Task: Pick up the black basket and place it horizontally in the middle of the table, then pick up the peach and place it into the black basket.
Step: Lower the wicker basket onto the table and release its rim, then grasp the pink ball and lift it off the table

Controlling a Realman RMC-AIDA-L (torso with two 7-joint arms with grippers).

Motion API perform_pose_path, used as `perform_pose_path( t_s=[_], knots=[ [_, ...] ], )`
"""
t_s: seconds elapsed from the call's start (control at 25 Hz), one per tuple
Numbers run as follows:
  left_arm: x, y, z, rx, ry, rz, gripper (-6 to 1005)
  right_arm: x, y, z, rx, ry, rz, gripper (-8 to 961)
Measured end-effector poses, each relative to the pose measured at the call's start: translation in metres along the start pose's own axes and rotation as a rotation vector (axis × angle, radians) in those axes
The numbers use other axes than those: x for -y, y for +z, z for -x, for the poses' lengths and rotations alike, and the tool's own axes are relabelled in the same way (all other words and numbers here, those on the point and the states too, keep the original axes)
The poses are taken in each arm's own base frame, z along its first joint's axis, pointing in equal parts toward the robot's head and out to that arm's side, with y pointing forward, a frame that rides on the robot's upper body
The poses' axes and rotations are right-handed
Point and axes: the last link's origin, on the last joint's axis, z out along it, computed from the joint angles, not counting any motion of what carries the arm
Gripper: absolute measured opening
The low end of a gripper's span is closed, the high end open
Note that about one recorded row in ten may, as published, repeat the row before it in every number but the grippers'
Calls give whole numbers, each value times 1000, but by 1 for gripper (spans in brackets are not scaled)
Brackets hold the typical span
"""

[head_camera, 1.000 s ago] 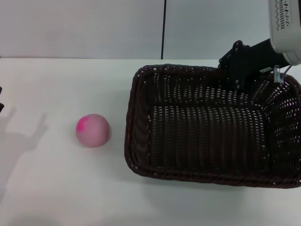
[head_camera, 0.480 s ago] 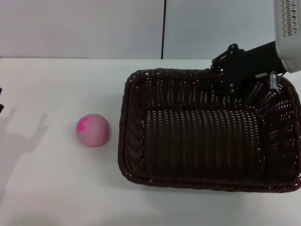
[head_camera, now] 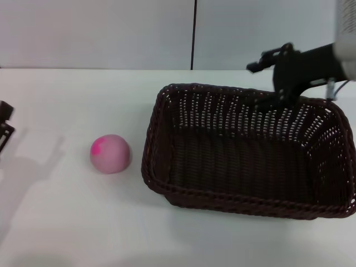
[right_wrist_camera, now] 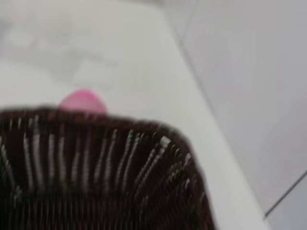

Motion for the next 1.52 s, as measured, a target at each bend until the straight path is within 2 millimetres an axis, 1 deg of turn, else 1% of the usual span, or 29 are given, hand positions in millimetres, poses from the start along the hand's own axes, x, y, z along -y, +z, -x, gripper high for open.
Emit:
perform_pose_path(
  t_s=[0.04,0.08,0.12,0.16,0.24,0.28,0.32,0.44,0.48,0.52,0.6,0.64,0.68,0.8,0.88,0.92,1.04,1.08,1.28,1.52],
  knots=[
    [-1,0,0,12,-3,25,735,-2,-8,1,35,18,-17,658],
    [1,0,1,48,3,87,734,-11,-30,0,145,63,-67,689],
    [1,0,1,48,3,87,734,-11,-30,0,145,63,-67,721],
    [2,0,0,66,7,120,733,-16,-40,0,206,83,-93,752],
    [6,0,0,110,8,180,731,-30,-63,-2,365,145,-154,753],
    [8,1,1,163,2,245,730,-45,-88,-8,526,206,-226,754],
    [8,1,1,163,2,245,729,-45,-88,-8,526,206,-226,755],
    [7,5,7,244,6,342,727,-67,-113,-27,683,294,-324,756],
    [5,8,13,291,14,390,726,-81,-124,-43,744,365,-377,756],
    [5,8,13,291,14,390,725,-81,-124,-43,744,365,-377,756],
    [2,12,20,339,24,434,724,-93,-130,-58,779,422,-413,756],
    [2,12,20,339,24,434,723,-99,-131,-64,794,446,-425,756],
    [-2,19,30,400,41,466,722,-104,-133,-69,810,464,-436,756],
    [-4,23,35,420,47,463,719,-119,-136,-82,869,509,-463,755],
    [-5,28,39,429,52,447,718,-130,-134,-92,929,543,-483,755],
    [-5,31,41,430,58,436,717,-130,-134,-92,929,543,-483,755],
    [-7,41,47,435,79,412,714,-137,-127,-102,968,592,-486,755],
    [-8,46,50,443,93,407,714,-141,-121,-107,990,617,-480,755],
    [-10,55,57,474,120,391,709,-147,-114,-114,1016,662,-476,755],
    [-14,60,61,489,135,412,704,-151,-114,-117,1012,675,-480,754]
  ],
)
